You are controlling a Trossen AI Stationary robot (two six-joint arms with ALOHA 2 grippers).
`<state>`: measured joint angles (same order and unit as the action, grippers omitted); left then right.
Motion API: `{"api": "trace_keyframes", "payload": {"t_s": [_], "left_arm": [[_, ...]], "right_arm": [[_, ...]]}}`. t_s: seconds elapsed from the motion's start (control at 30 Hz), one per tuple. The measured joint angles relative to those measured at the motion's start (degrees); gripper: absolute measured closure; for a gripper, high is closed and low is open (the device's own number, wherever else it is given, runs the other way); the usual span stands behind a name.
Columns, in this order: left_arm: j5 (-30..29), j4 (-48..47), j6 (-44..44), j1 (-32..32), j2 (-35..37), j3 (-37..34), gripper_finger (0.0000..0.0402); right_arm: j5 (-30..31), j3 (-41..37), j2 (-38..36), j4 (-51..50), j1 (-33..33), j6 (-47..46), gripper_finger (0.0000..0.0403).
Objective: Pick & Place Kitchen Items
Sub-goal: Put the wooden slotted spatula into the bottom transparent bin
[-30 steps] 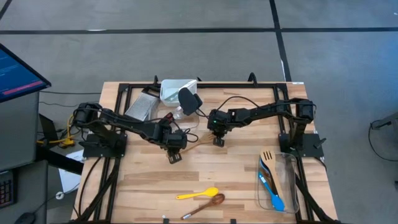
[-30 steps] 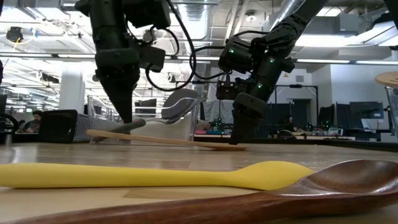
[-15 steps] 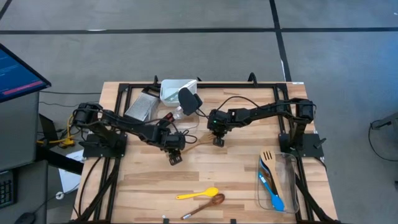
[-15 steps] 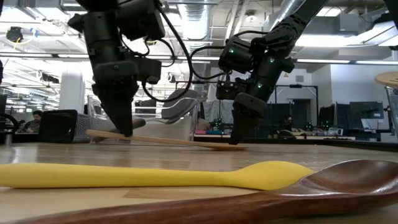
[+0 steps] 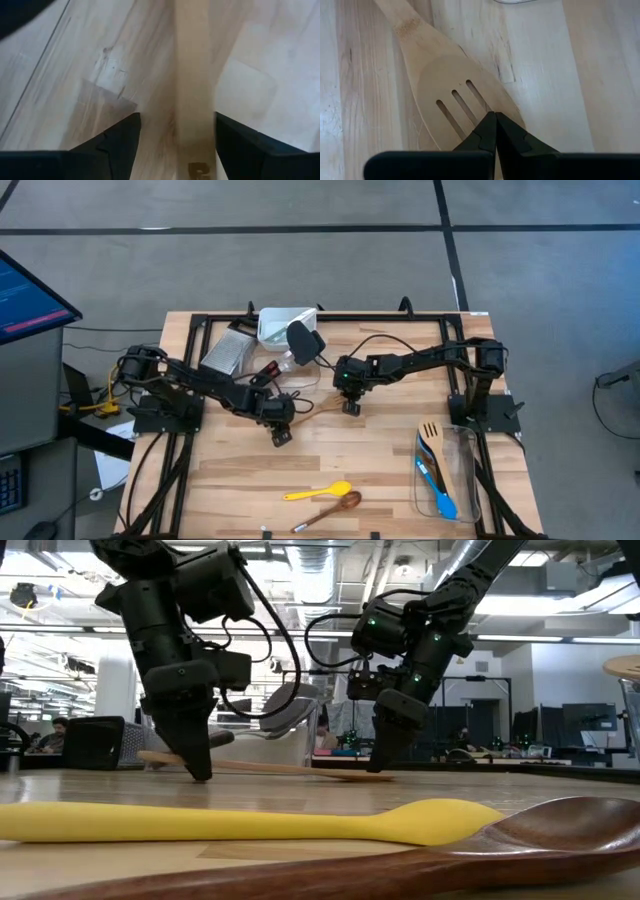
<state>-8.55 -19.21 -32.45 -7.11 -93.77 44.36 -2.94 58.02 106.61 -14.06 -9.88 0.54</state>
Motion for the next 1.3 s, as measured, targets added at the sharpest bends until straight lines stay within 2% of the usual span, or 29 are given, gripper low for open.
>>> {"api": "trace_keyframes", "payload": {"t_s": [0.17, 0.27, 0.6, 0.7, 1.13, 1.3], "left_arm": [[-0.25, 0.88, -0.99, -0.05, -0.57, -0.67, 0.0171], [-0.46, 1.05, -1.03, -0.03, -0.19, -0.77, 0.0186], [-0.90, 1.66, -1.12, -1.33, -0.20, -0.88, 0.0311], [-0.85, 1.96, -1.07, -1.92, -0.20, -0.86, 0.0336], [-2.11, 2.55, -1.47, -2.78, -0.25, -0.88, 0.0339], [-1.64, 2.98, -1.87, -2.80, 0.47, -1.01, 0.0338]], "right_arm": [[0.00, 0.00, 0.00, 0.52, 0.00, 0.00, 0.0403], [0.02, 0.00, 0.02, 0.63, -0.01, 0.00, 0.0403], [0.07, 0.00, 0.02, 0.78, -0.01, -0.13, 0.0403], [0.24, 0.01, 0.02, 0.95, -0.03, -0.13, 0.0403], [0.18, 0.12, 0.00, 0.60, -0.03, -0.59, 0.0403], [-0.64, 5.60, 0.04, -10.21, 0.14, -0.61, 0.0403]]}}
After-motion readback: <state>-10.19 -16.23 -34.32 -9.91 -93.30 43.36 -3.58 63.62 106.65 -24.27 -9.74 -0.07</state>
